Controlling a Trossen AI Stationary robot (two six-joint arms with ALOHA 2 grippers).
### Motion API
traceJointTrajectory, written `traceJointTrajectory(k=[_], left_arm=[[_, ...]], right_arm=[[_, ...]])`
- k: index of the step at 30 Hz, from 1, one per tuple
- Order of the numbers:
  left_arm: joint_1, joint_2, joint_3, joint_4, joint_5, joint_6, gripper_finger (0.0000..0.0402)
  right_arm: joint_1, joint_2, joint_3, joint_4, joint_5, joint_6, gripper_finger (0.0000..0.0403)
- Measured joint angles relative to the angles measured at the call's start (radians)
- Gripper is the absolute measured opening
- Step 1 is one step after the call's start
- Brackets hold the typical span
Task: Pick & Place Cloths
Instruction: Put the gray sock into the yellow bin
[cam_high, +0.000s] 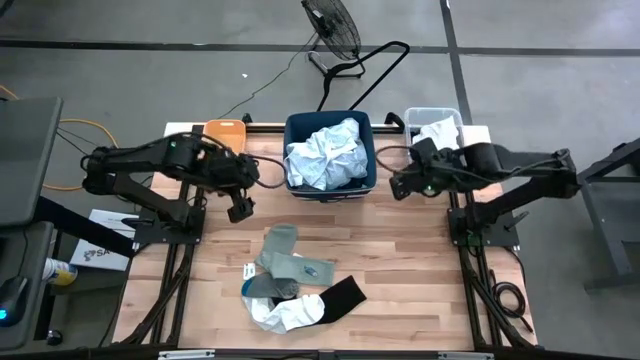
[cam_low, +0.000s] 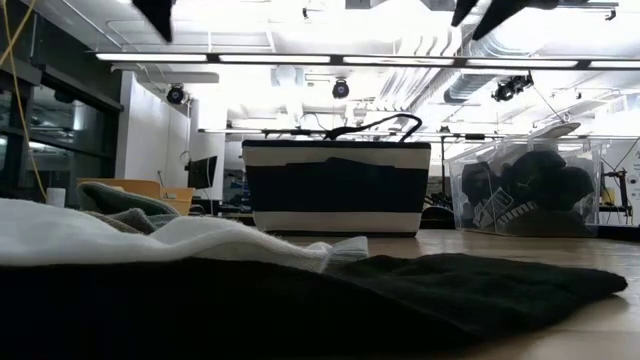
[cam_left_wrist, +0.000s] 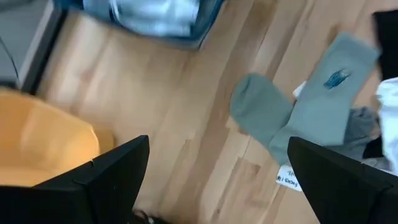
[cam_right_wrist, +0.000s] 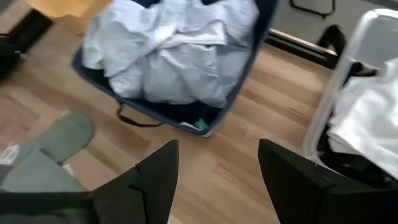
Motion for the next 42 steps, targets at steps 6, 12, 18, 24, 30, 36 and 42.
traceJointTrajectory(k=[6,12,18,24,30,36,42], left_arm=[[-0.046,0.000,-0.200,0.102,0.043,-0.125,0.0376],[-0.123,0.001,-0.395,0.355,0.100,-0.209,0.0376],[-0.147,0.001,-0.543,0.516,0.099,-0.444,0.0376],[-0.144,0.004,-0.676,0.672,0.111,-0.578,0.0376],[-0.144,0.011,-0.752,0.783,0.109,-0.647,0.0376],[-0.144,0.072,-0.755,0.816,0.090,-0.624,0.0376],[-0.144,0.149,-0.755,0.867,0.122,-0.507,0.0376]], right_arm=[[0.109,0.004,0.000,0.043,0.042,-0.014,0.0213],[0.195,0.005,0.000,0.043,0.048,-0.025,0.0213],[0.278,0.005,0.000,0.043,0.082,-0.026,0.0213],[0.328,0.005,0.000,0.043,0.084,-0.026,0.0213],[0.365,0.005,0.000,0.043,0.083,-0.052,0.0213],[0.383,0.006,0.000,0.043,0.083,-0.079,0.0213],[0.384,0.005,0.000,0.042,0.080,-0.112,0.0213]])
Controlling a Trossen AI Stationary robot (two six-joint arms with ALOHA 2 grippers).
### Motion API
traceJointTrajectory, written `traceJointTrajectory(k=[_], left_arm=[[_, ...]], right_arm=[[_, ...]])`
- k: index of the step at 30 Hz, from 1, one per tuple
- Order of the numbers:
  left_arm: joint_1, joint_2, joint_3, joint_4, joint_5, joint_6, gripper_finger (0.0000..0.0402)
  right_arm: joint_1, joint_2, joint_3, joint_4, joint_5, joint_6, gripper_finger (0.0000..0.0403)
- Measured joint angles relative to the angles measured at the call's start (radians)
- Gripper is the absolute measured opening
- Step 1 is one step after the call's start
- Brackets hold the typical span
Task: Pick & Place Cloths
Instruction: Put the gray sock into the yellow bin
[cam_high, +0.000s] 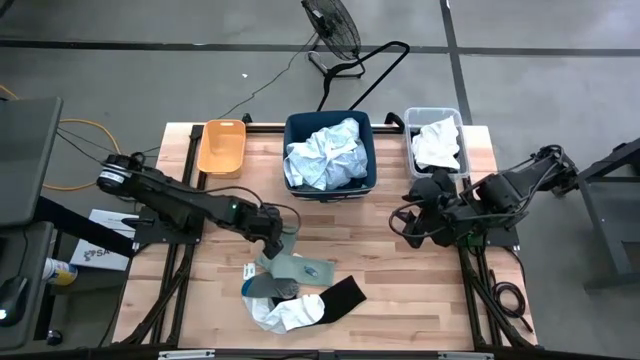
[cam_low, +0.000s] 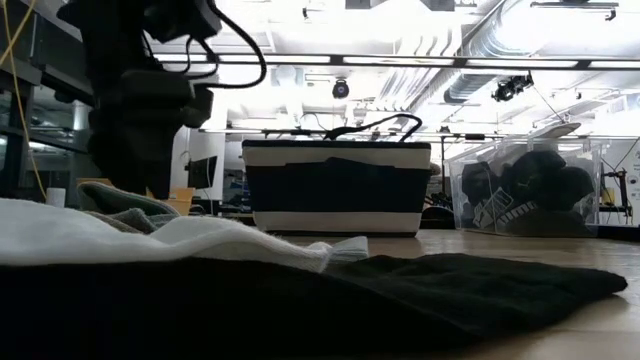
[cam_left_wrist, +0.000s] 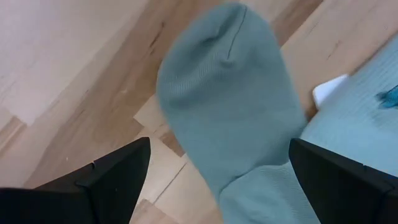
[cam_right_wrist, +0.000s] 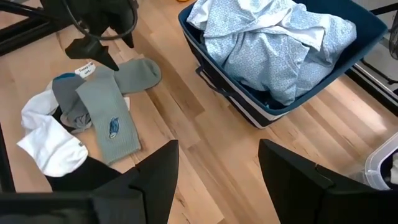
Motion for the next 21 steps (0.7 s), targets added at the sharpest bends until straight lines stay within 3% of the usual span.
traceJointTrajectory(k=[14,21], left_arm=[[0.000,0.106,0.000,0.099,0.025,0.404,0.0375],[0.000,0.167,0.004,0.101,0.035,0.495,0.0328]], right_arm=[[0.000,0.000,0.000,-0.003,-0.006,-0.041,0.0213],[0.000,0.000,0.000,-0.003,-0.006,-0.041,0.0213]])
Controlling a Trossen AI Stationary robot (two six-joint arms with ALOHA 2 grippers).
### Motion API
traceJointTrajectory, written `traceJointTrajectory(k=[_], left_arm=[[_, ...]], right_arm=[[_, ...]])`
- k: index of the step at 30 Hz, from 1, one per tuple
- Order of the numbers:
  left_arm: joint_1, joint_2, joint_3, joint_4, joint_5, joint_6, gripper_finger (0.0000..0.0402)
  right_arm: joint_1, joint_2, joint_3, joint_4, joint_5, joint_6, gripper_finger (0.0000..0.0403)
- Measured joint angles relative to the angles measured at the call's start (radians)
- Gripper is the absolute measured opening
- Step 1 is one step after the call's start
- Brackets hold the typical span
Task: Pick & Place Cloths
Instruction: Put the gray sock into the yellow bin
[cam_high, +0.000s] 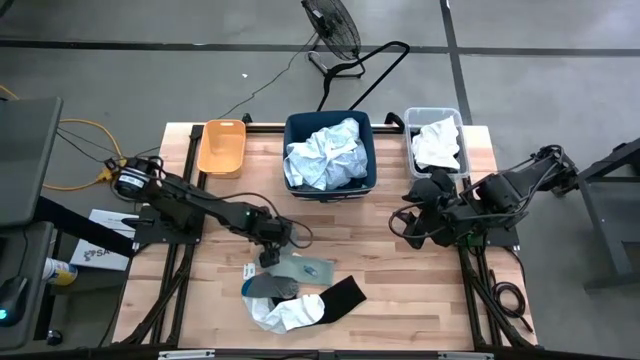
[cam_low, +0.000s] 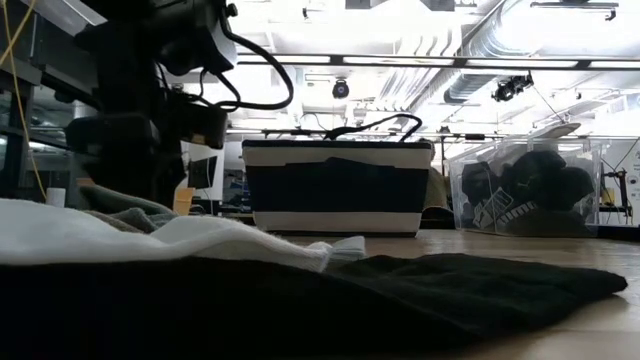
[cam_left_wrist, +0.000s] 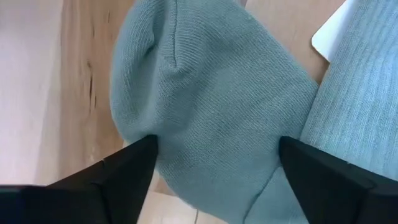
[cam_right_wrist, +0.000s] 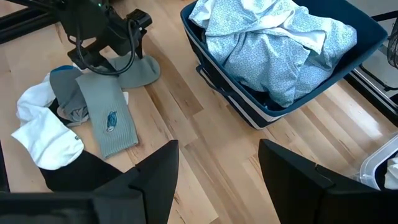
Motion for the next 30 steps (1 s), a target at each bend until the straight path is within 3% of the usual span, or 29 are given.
traceJointTrajectory(k=[10,18,22,30], left_arm=[[0.000,0.026,0.000,0.003,-0.018,0.011,0.0191],[0.000,0.026,-0.001,-0.007,0.029,-0.018,0.0020],[0.002,0.004,0.000,-0.016,0.068,-0.044,0.0014],[0.000,-0.054,0.139,-0.256,0.142,-0.071,0.0005]], right_arm=[[0.000,0.000,0.000,0.000,0.000,0.003,0.0213],[0.000,0.000,0.000,0.000,0.000,0.003,0.0213],[0.000,0.000,0.000,0.000,0.000,0.000,0.0213],[0.000,0.000,0.000,0.000,0.000,-0.003,0.0213]])
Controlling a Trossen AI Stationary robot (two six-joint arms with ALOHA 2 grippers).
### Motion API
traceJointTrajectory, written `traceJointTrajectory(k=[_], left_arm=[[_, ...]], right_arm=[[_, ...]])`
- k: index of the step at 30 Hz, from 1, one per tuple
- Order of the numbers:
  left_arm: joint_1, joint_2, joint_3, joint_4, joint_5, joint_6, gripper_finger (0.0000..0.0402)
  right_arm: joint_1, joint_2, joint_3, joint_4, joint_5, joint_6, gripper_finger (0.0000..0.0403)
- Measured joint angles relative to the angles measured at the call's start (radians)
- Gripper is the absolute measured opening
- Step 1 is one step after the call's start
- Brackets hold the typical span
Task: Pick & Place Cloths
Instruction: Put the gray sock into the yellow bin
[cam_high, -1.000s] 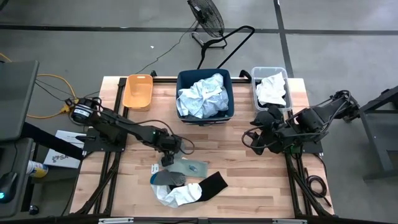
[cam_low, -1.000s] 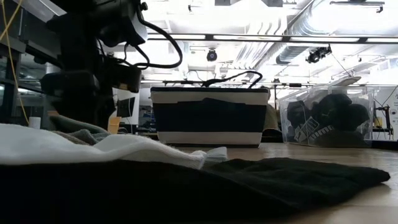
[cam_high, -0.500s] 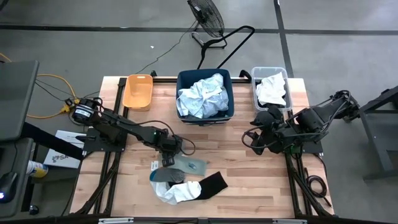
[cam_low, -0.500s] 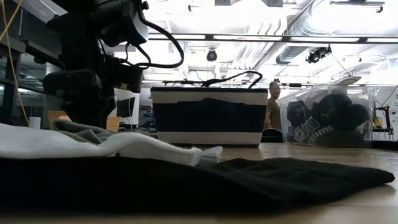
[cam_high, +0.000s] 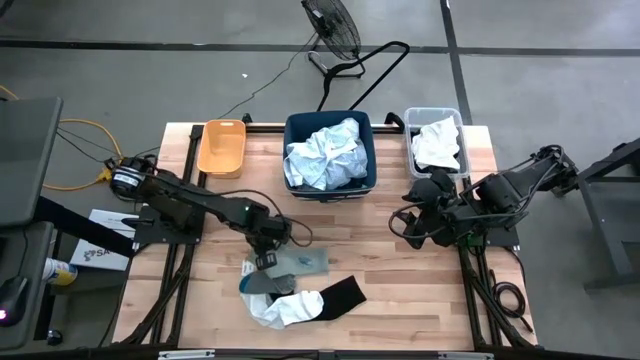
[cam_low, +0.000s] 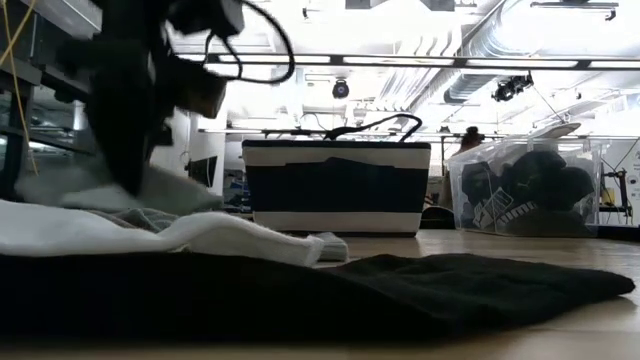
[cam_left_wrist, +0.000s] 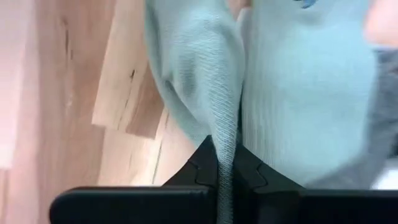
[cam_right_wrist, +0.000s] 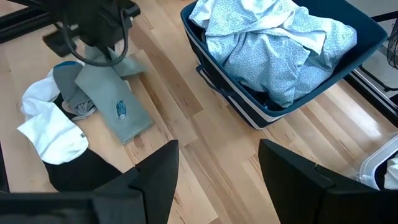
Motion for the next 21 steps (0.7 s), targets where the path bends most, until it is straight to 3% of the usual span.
traceJointTrajectory(k=[6,21], left_arm=[[-0.001,-0.030,0.194,-0.205,-0.035,0.001,0.0004],[0.000,-0.029,0.682,-0.642,-0.354,-0.018,0.0002]], right_arm=[[0.000,0.000,0.000,0.000,-0.002,0.000,0.0213],[0.000,0.000,0.000,0.000,-0.003,-0.001,0.0213]])
